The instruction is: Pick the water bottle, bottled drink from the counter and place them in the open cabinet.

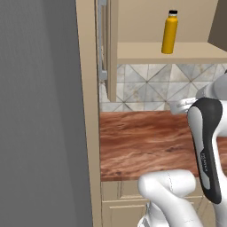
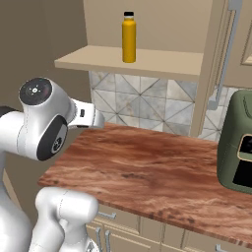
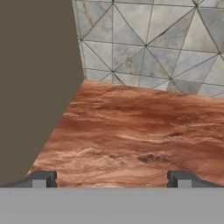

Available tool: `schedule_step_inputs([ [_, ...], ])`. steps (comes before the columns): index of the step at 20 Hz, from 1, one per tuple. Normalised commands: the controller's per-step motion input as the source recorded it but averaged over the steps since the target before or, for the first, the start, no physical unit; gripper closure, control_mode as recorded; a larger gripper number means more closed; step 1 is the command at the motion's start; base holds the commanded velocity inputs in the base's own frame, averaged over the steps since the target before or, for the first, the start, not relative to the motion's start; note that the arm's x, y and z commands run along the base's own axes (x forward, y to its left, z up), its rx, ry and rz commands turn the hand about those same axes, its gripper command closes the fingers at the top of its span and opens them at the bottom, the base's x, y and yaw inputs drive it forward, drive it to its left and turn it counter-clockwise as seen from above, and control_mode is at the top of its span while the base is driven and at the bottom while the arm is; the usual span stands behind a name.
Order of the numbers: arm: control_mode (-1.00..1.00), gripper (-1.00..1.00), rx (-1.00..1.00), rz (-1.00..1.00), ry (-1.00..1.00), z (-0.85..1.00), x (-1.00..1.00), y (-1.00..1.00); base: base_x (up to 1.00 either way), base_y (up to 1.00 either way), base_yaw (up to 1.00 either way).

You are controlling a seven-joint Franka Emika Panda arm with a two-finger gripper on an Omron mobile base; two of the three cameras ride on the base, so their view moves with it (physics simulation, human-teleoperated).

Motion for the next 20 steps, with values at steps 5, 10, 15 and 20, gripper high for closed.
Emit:
schedule_step_inputs([
  [5,1.00,-1.00,0.00,0.00,0.00,0.00,0.00,0.00,-0.19,0.00,0.00],
  [10,1.00,-1.00,0.00,0.00,0.00,0.00,0.00,0.00,-0.59,0.00,0.00],
  [15,1.00,-1.00,0.00,0.00,0.00,0.00,0.00,0.00,-0.70,0.02,0.00],
  [20,1.00,-1.00,0.00,0.00,0.00,0.00,0.00,0.00,-0.44,0.04,0.32],
])
